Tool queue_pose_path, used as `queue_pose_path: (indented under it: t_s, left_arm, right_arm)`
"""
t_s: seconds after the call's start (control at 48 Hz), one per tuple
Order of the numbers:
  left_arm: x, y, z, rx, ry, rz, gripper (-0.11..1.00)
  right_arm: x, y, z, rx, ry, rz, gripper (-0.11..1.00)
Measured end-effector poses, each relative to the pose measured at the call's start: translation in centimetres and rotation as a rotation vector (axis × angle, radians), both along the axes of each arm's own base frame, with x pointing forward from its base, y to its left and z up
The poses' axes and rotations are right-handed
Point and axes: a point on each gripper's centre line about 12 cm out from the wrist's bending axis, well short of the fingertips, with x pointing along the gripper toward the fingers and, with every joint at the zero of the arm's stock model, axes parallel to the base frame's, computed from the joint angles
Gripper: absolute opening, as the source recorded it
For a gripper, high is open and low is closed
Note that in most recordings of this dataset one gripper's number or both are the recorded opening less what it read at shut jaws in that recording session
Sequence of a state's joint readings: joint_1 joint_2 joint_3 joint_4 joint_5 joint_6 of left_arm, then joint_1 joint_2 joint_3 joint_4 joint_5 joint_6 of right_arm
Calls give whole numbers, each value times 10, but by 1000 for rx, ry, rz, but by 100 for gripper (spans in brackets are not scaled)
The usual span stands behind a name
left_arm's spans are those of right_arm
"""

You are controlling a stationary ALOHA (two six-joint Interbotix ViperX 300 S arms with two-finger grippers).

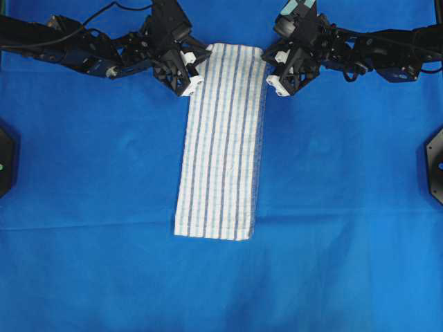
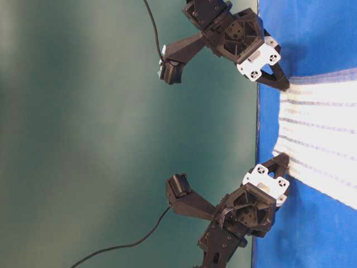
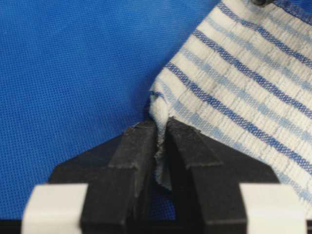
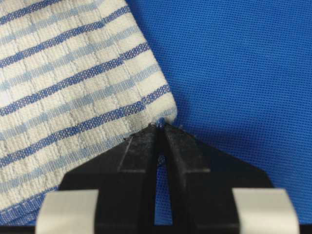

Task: Fold the blue towel.
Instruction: 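Fold the far end toward the near end with both grippers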

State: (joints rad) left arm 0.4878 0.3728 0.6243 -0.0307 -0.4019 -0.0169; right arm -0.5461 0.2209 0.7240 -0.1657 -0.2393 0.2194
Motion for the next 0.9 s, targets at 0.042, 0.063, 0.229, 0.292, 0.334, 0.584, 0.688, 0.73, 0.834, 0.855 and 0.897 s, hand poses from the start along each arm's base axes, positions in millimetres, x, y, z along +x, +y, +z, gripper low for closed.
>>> queue_pose_path:
  t_s: [0.042, 0.063, 0.229, 0.292, 0.334, 0.584, 0.688, 0.73, 0.834, 0.855, 0.897]
  left_arm:
    - [-1, 2, 2, 5, 0, 1, 5]
    - [-1, 3, 2, 8, -1, 2, 5]
    - [-10, 22, 12, 31, -14, 43, 5]
    - [-13, 27, 17, 36, -23, 57, 5]
    - [-14, 30, 20, 40, -29, 64, 5]
    - [-16, 33, 32, 55, -51, 72, 5]
    - [-18, 23, 38, 58, -58, 55, 5]
    - [-19, 17, 41, 59, -60, 44, 5]
    - [-21, -3, 46, 57, -61, 5, 5]
    - [-21, -7, 46, 56, -60, -4, 5]
    - [-22, -16, 47, 52, -57, -22, 5]
  right_arm:
    - [1, -3, 2, -6, -4, -2, 5]
    - [1, -4, 2, -8, -6, -3, 5]
    - [1, -24, 12, -33, -32, -40, 5]
    - [2, -30, 16, -45, -41, -45, 5]
    - [3, -34, 19, -55, -45, -45, 5]
    - [6, -42, 25, -72, -51, -47, 5]
    - [7, -37, 27, -68, -46, -38, 5]
    - [8, -31, 30, -68, -45, -25, 5]
    - [11, -12, 39, -67, -48, 11, 5]
    - [11, -8, 40, -65, -49, 18, 5]
    - [11, -1, 43, -67, -52, 35, 5]
